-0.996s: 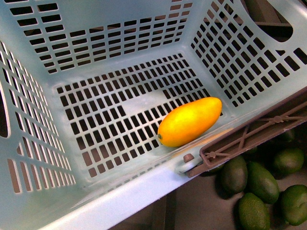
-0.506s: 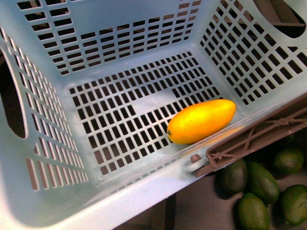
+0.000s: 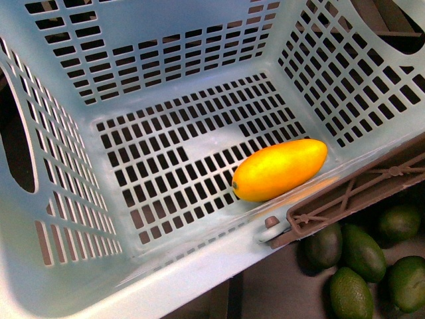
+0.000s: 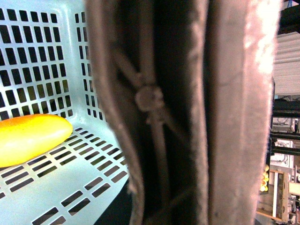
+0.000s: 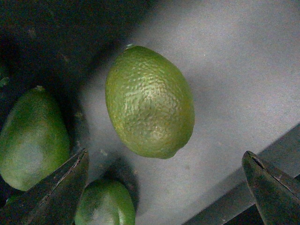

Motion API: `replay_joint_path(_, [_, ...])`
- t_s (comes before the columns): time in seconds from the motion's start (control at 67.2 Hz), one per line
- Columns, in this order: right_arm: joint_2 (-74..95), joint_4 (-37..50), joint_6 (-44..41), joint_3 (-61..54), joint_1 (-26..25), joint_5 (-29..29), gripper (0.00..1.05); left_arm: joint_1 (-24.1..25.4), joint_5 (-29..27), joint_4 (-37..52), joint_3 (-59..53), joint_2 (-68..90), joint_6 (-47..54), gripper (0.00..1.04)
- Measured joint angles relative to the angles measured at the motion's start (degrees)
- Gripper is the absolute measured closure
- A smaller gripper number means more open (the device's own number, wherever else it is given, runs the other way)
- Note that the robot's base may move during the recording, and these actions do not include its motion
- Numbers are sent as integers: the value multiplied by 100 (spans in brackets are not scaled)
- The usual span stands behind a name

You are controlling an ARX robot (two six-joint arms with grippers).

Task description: Pick mango and avocado into basket

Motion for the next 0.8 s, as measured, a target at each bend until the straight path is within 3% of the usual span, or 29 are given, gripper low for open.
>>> replay_joint_path(0.803, [1084, -407, 175, 1246, 354, 245, 9, 0, 0, 0, 0, 0, 2, 91])
